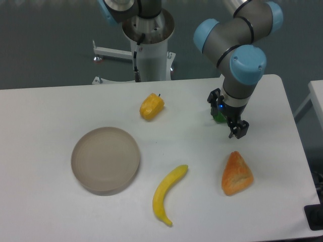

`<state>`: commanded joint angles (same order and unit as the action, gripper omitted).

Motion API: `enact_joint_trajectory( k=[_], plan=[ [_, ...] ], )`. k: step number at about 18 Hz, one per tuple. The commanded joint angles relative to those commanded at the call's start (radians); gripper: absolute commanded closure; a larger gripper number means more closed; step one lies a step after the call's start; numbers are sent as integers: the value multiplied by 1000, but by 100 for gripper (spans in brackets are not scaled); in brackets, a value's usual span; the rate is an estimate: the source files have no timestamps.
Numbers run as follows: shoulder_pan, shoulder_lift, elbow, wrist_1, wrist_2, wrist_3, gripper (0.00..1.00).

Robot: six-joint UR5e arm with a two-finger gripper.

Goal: Pick up the green pepper from the table

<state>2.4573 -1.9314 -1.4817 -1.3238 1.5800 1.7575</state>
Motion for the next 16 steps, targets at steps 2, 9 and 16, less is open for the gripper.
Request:
enact_joint_trajectory(
  k=[2, 9, 16],
  plan=[
    [17, 14, -20, 0, -3, 69, 0],
    [138, 31, -147, 3, 5, 539, 0],
    [137, 26, -183, 20, -3, 531, 0]
  ],
)
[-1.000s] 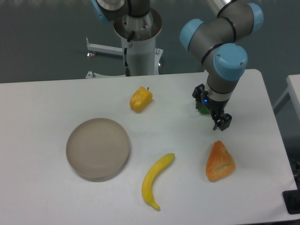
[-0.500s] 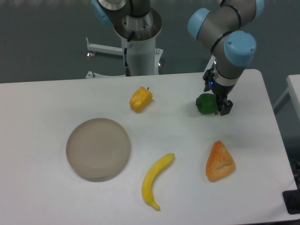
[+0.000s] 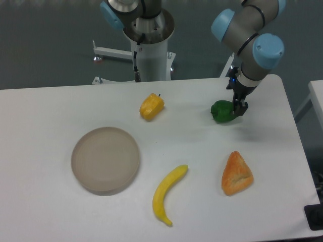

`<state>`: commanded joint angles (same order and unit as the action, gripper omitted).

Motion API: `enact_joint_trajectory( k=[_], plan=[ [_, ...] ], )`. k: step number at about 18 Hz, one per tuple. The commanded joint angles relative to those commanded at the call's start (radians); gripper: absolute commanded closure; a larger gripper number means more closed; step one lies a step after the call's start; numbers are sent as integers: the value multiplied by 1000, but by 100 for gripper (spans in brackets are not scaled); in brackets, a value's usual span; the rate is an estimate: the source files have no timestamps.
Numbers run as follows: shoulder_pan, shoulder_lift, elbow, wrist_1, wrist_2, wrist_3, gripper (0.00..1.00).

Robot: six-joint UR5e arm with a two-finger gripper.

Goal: Pick up the green pepper from the table
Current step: 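Lower the open gripper onto the green pepper and close on it, then lift the held green pepper up off the table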

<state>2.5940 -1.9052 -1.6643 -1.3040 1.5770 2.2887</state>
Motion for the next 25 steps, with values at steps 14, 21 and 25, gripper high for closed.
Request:
enact_joint_trajectory(
  k=[14, 21, 25],
  plan=[
    [-8, -64, -22, 63, -46, -6, 8],
    [-9, -80, 32, 58, -46, -12, 68],
    [-21, -66, 73, 43, -43, -168, 75]
  ],
)
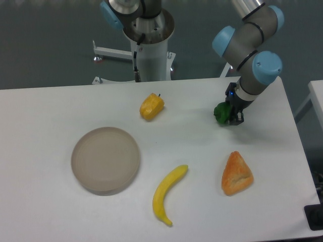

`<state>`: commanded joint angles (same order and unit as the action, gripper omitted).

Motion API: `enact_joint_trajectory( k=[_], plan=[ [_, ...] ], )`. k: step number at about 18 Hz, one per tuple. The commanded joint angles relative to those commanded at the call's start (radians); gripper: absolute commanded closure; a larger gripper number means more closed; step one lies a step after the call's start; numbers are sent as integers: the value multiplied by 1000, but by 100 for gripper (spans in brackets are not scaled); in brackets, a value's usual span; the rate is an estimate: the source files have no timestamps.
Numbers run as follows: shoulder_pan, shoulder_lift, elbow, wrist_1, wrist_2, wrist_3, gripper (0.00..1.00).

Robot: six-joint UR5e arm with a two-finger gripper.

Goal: Pick up the green pepper from the table
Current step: 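Lift the held green pepper up off the table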

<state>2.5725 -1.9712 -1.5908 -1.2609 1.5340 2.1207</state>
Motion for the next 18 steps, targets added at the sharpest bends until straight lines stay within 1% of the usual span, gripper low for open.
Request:
enact_joint_trajectory(
  k=[2, 4, 5, 6, 9, 11, 15, 18],
  plan=[
    [-14, 17, 15, -26, 2, -68, 75],
    [-34, 32, 54, -77, 0, -146, 75],
    [-63, 32, 81, -98, -2, -206, 75],
    [-80, 32, 98, -104, -2, -266, 75],
    [-123, 19, 152, -107, 0, -402, 75],
    [-138, 17, 167, -106, 0, -500, 75],
    [-187, 15, 192, -103, -3, -616, 76],
    [-190, 6, 198, -97, -2, -636, 77]
  ],
)
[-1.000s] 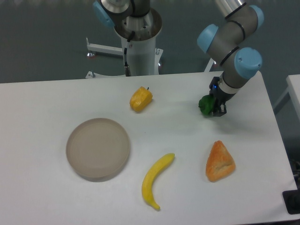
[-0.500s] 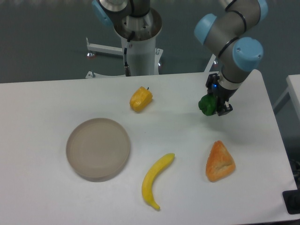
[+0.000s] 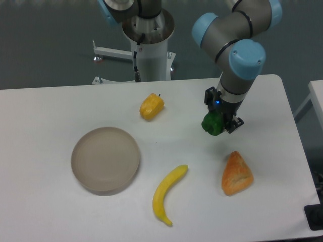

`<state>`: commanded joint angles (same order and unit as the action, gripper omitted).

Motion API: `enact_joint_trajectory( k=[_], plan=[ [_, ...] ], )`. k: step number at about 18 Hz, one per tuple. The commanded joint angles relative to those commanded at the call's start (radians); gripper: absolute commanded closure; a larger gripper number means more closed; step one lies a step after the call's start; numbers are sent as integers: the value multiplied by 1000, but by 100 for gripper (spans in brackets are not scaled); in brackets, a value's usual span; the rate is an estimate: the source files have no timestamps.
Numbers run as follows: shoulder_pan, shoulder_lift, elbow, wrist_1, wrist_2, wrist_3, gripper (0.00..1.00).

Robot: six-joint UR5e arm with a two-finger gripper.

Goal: Pick up the green pepper from the table
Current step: 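Lift the held green pepper up off the table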

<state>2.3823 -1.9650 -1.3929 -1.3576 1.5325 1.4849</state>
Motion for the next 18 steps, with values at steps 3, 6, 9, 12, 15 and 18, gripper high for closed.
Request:
enact_joint_trajectory(
  k=[3, 6, 9, 12, 15, 18],
  plan=[
    [0, -15, 23, 2, 11, 14, 78],
    [-2, -37, 66, 2, 12, 32, 78],
    [3, -41, 74, -8, 12, 101, 78],
    [3, -40, 68, -3, 14, 115, 78],
    [5, -34, 60, -5, 29, 135, 78],
    [5, -34, 58, -3, 34, 137, 78]
  ],
)
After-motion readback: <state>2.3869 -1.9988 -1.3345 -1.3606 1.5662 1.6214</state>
